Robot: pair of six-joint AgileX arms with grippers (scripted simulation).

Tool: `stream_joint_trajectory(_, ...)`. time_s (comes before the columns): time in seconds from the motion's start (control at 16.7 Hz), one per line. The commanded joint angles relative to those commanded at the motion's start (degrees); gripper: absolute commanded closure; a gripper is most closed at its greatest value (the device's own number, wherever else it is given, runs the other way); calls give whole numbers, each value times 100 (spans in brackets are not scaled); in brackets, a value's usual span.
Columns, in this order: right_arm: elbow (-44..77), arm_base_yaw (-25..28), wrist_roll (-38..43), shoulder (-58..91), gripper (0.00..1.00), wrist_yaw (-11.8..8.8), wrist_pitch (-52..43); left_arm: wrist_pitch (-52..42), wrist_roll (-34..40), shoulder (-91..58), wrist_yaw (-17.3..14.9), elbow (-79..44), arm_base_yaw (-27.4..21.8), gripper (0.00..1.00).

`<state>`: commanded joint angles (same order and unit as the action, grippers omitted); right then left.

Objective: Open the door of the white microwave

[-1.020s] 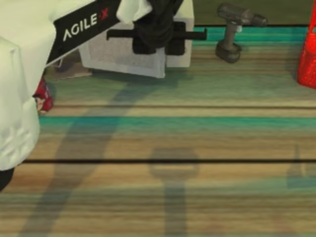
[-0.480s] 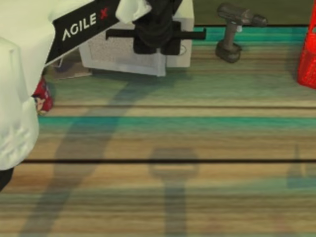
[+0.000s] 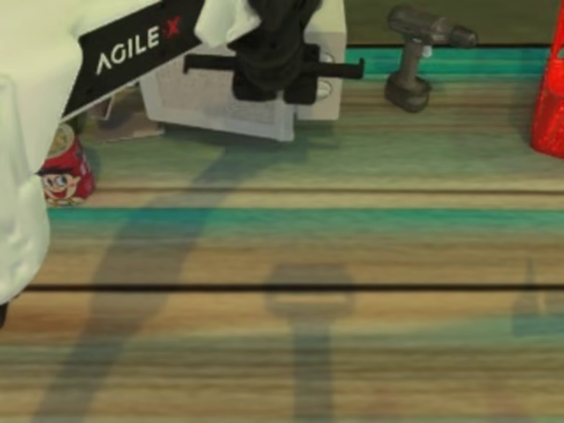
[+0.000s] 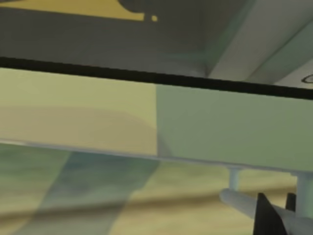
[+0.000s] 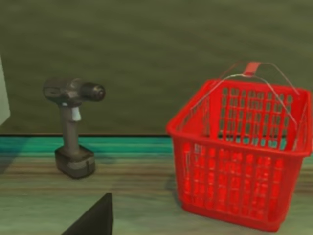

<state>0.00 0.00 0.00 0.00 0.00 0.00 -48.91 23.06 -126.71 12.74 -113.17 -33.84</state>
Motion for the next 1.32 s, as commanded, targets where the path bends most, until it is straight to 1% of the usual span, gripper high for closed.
stream_joint_trajectory(0.18, 0, 0, 0, 0, 0, 0, 0, 114, -123, 134, -48, 197, 26, 100)
stream_joint_trajectory(1.32, 0, 0, 0, 0, 0, 0, 0, 114, -123, 134, -48, 197, 26, 100)
